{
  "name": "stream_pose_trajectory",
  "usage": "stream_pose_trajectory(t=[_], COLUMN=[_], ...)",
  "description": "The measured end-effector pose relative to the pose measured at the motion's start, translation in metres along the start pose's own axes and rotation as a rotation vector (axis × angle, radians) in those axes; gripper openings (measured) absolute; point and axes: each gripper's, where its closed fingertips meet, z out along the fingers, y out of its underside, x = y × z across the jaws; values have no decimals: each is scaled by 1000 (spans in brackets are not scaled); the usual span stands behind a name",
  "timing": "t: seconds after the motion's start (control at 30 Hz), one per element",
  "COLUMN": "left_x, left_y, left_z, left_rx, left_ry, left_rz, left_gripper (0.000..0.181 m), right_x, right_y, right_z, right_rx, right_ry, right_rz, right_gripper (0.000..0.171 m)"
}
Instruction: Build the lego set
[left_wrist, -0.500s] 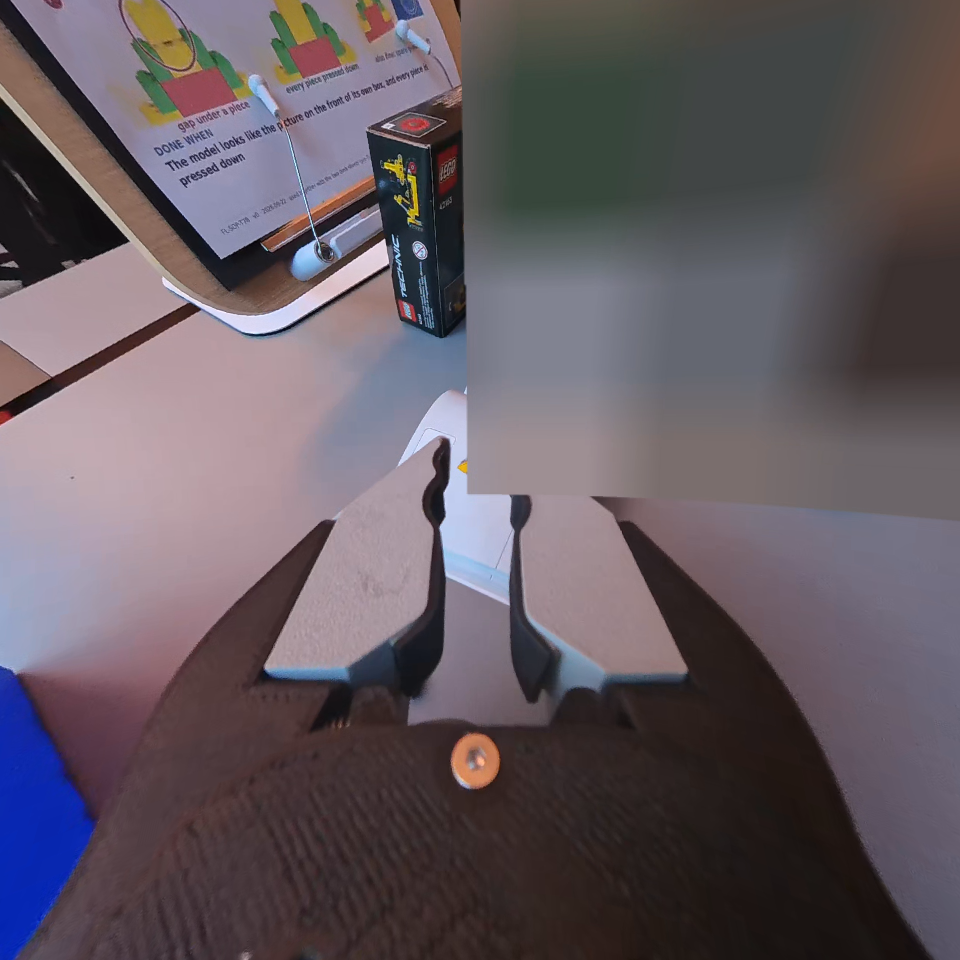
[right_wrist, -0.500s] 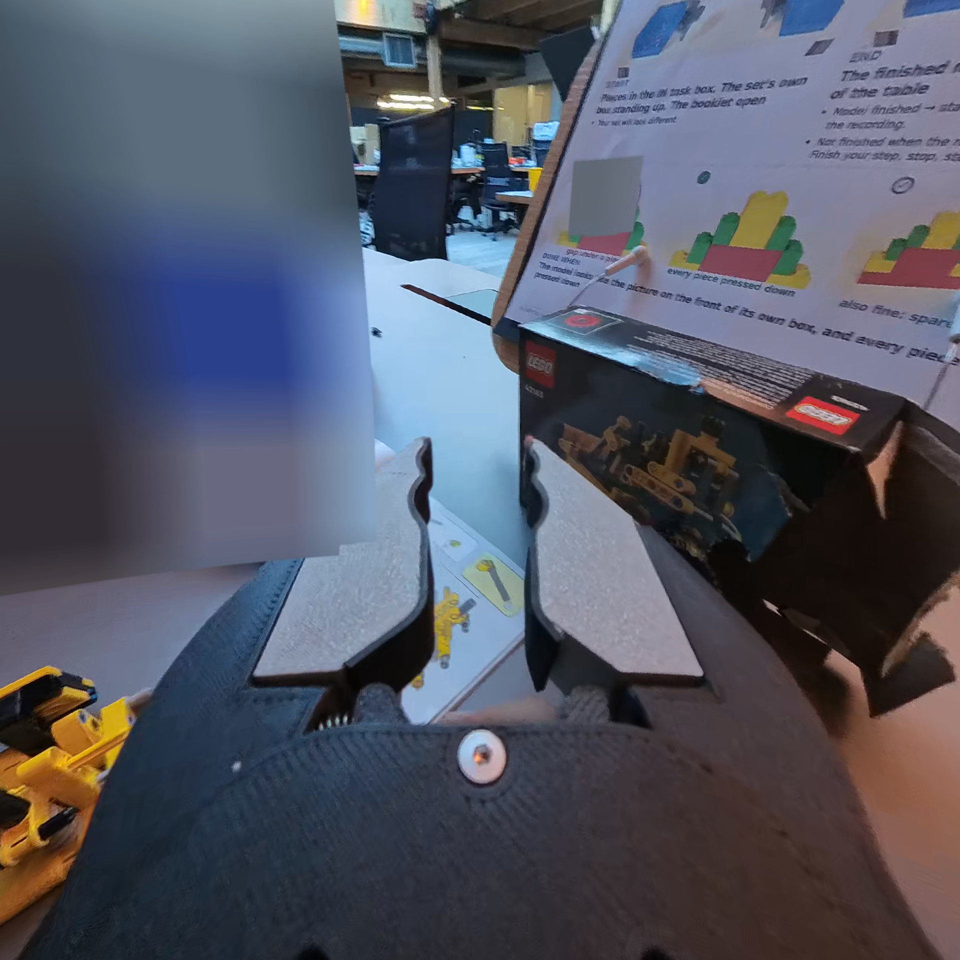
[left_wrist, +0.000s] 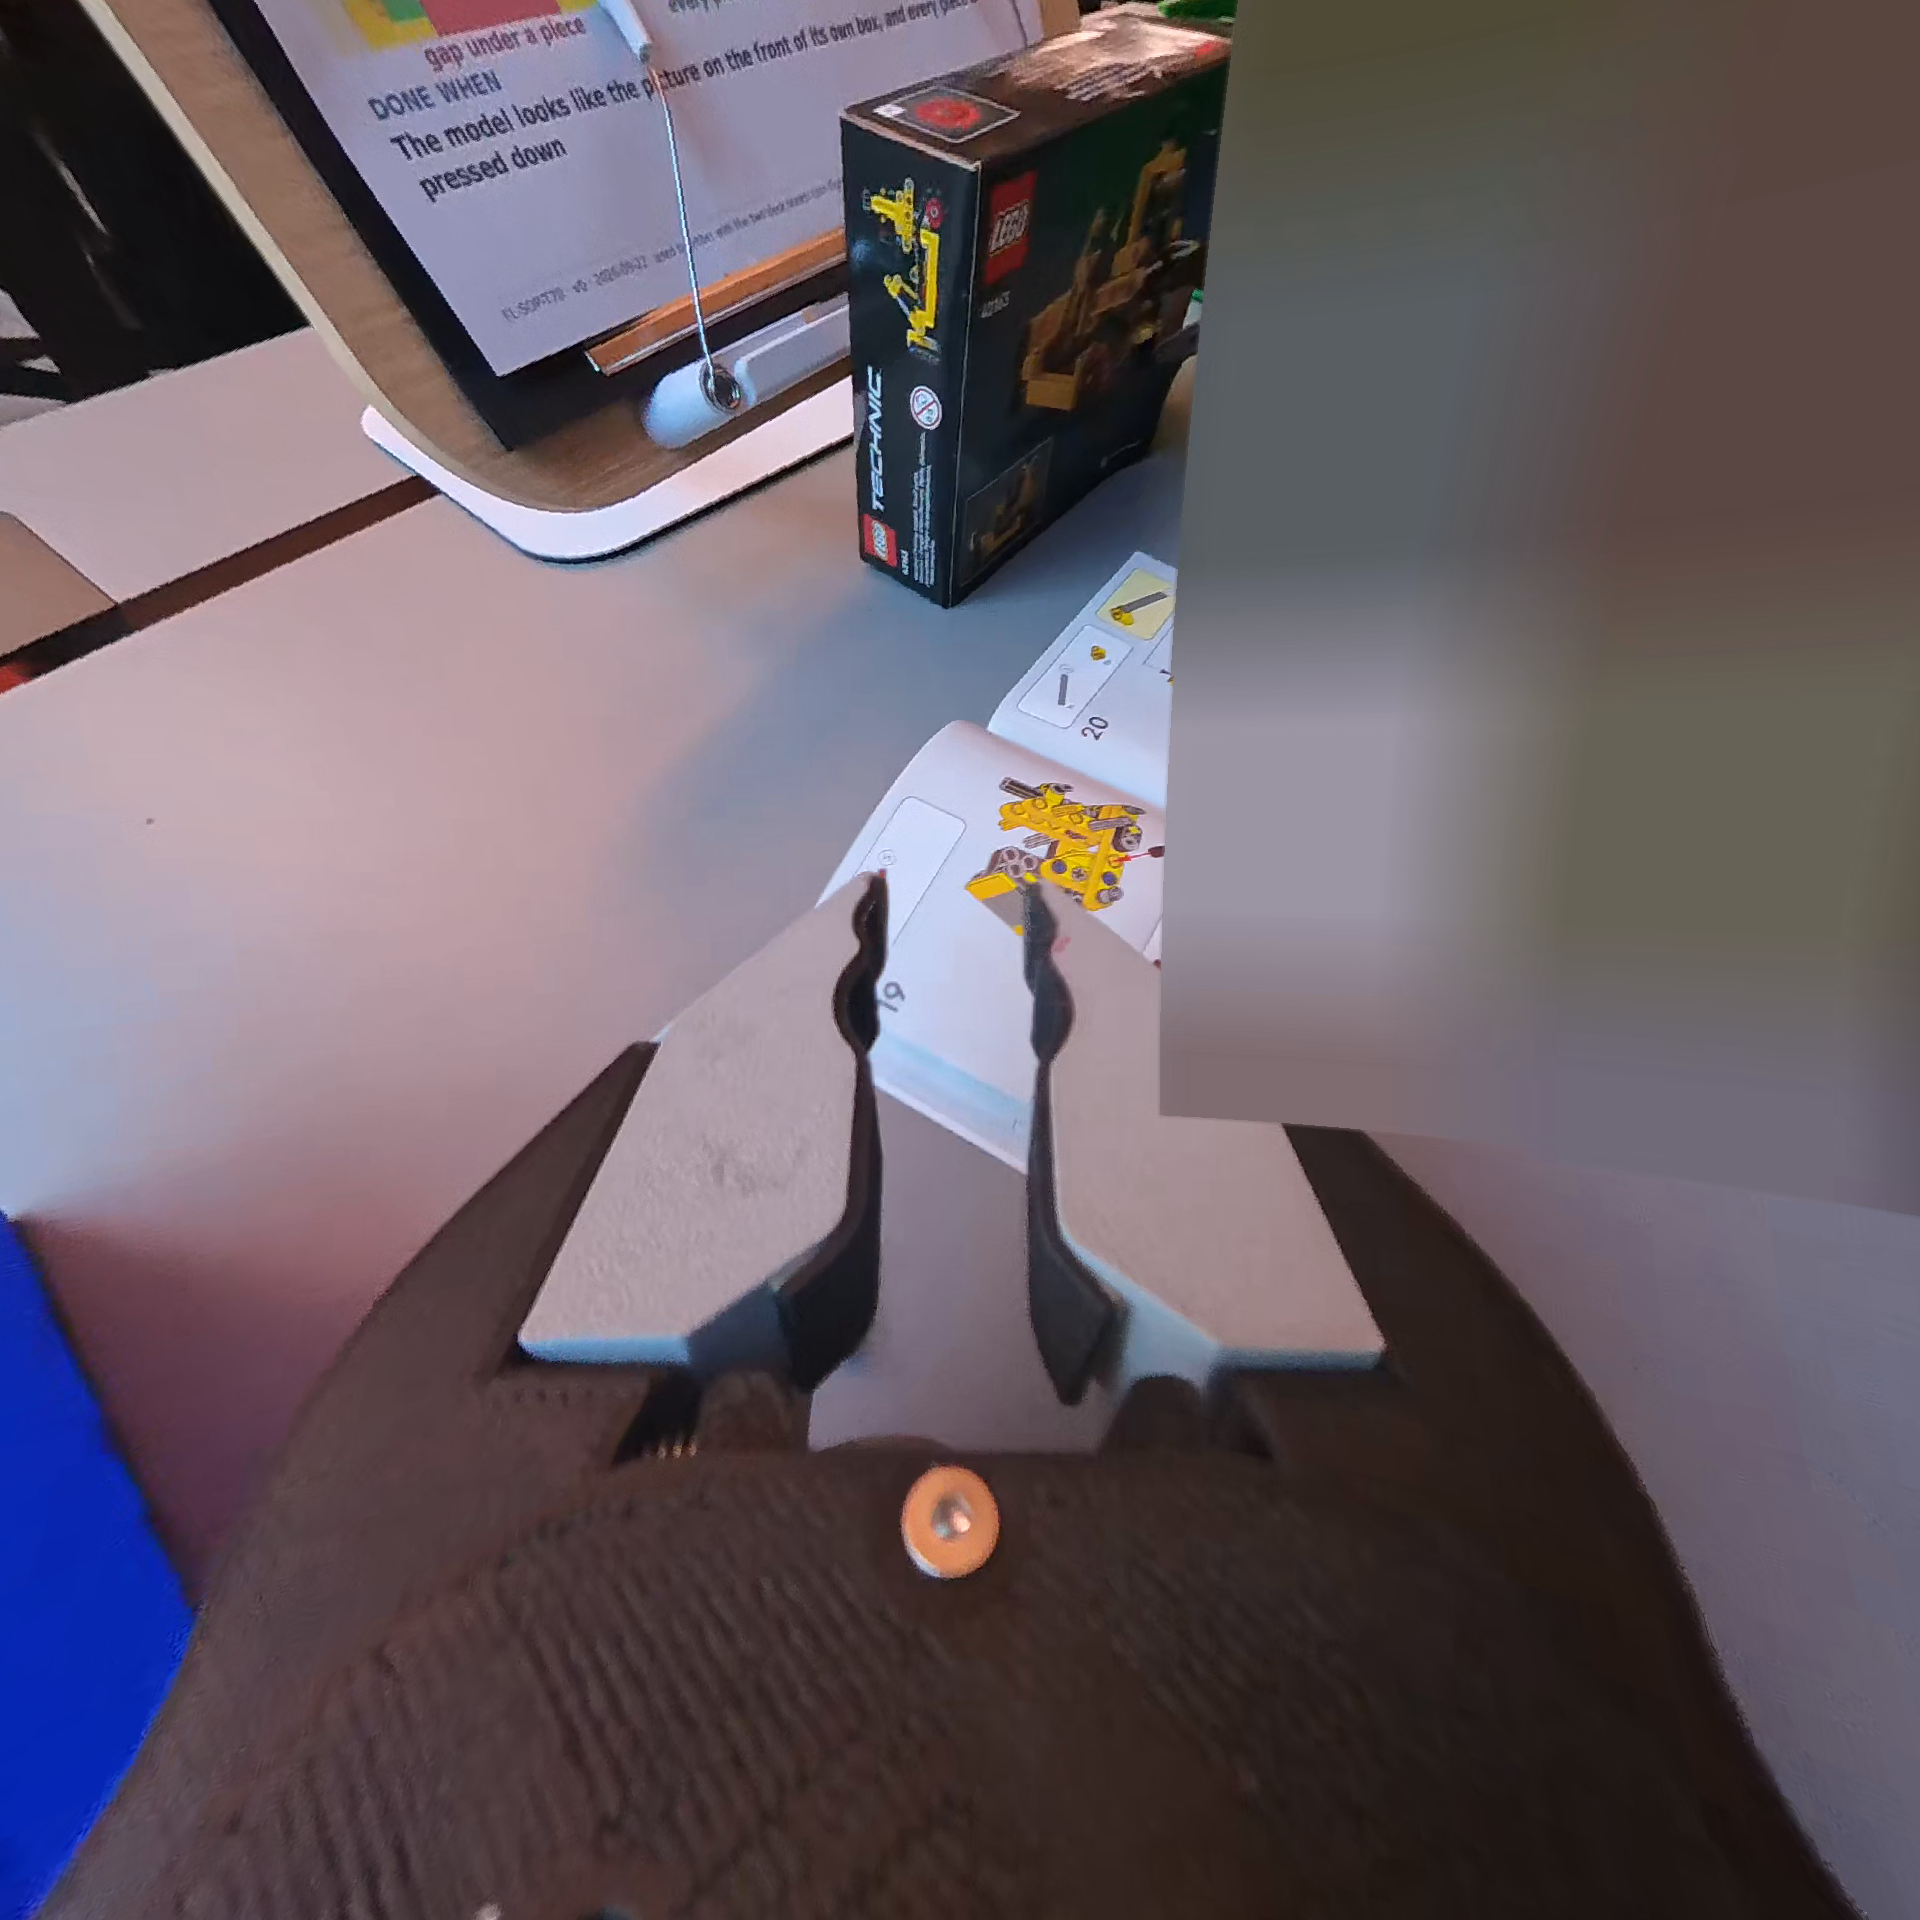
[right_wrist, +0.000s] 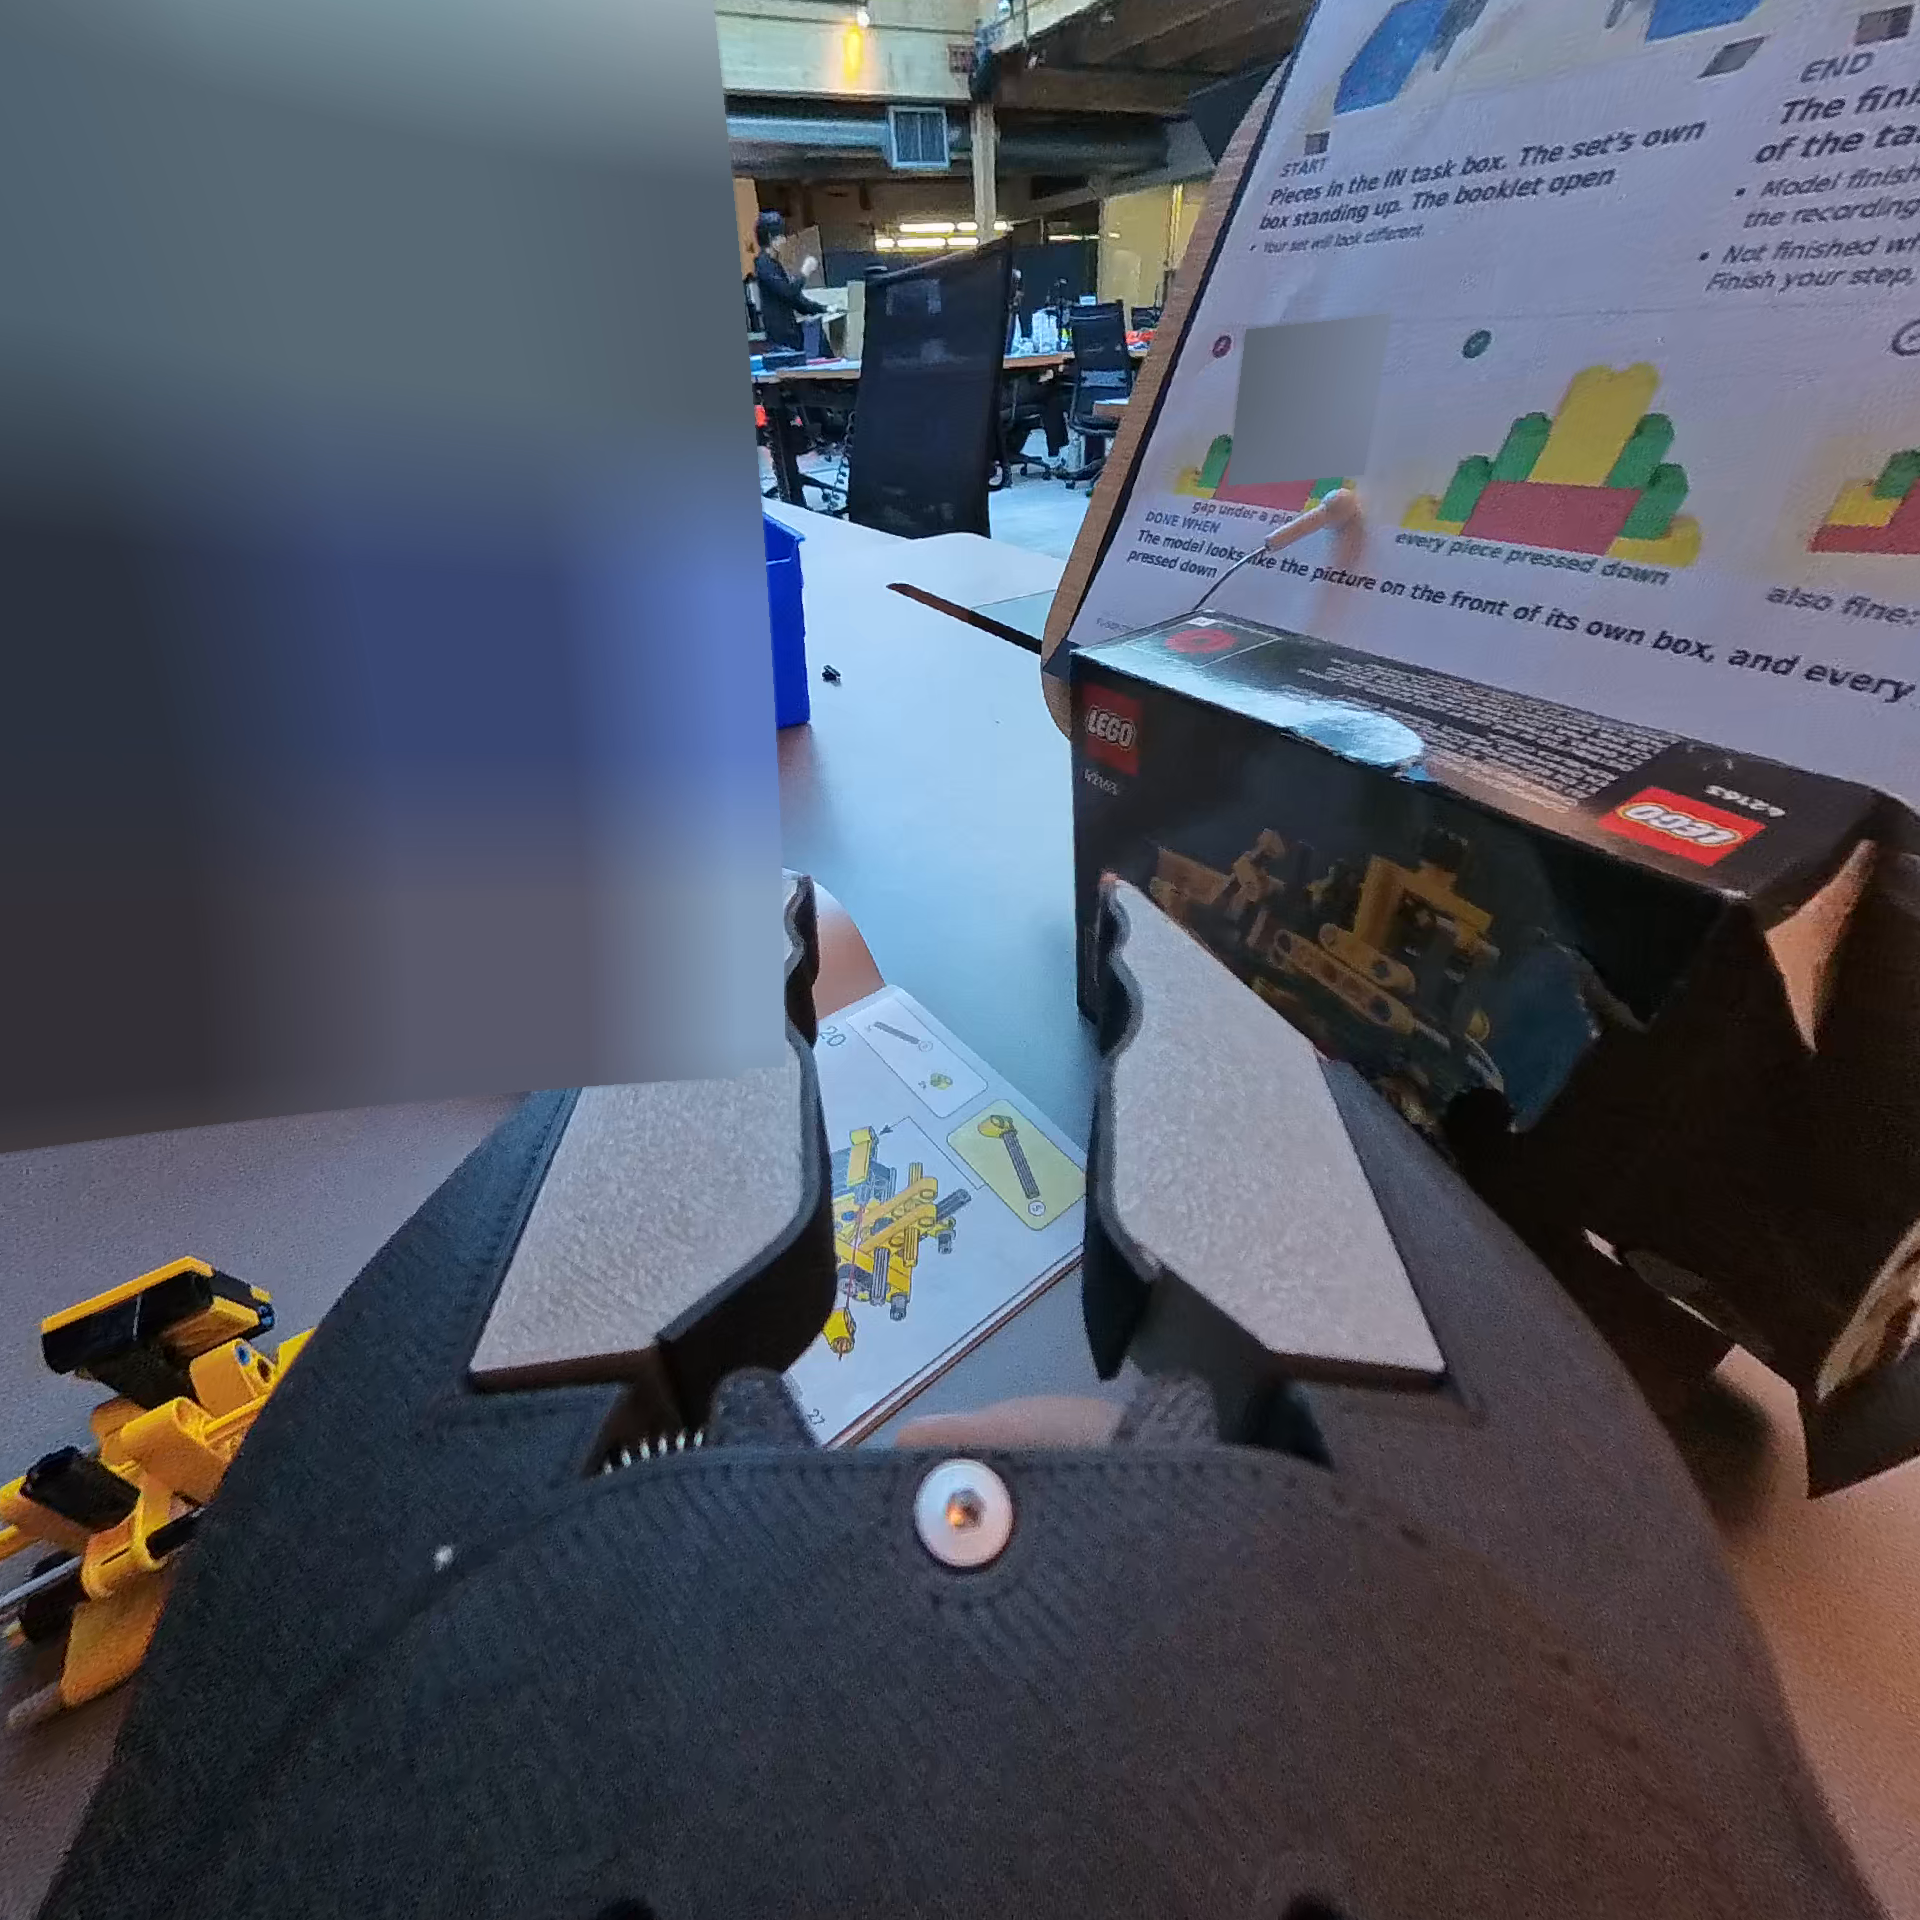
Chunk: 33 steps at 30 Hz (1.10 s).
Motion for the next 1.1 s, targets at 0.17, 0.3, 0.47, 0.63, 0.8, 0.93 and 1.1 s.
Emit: stream_pose_trajectory(t=[0.17, 0.3, 0.47, 0.63, 0.8, 0.93, 1.1], left_x=[1, 4, 2, 1, 1, 4, 9], left_y=[0, 2, 7, 6, 8, 11, 7], left_z=[-1, 2, 5, 5, 6, 8, 7], left_rx=[-1, -9, -25, -22, -26, -38, -28], left_ry=[-5, 4, 1, -4, 0, 13, 13], left_rz=[13, 17, 12, 10, 7, 2, 27], left_gripper=[21, 20, 19, 19, 19, 18, 18], right_x=[2, 0, 1, 4, 5, 6, 11], right_y=[0, 1, 4, 6, 7, 10, 13], right_z=[1, 2, 3, 3, 3, 5, 4], right_rx=[1, -4, -19, -32, -34, -52, -76], right_ry=[5, -5, 6, 17, 17, 19, 51], right_rz=[24, 26, 28, 31, 39, 23, -24], right_gripper=[51, 51, 49, 47, 47, 45, 44])
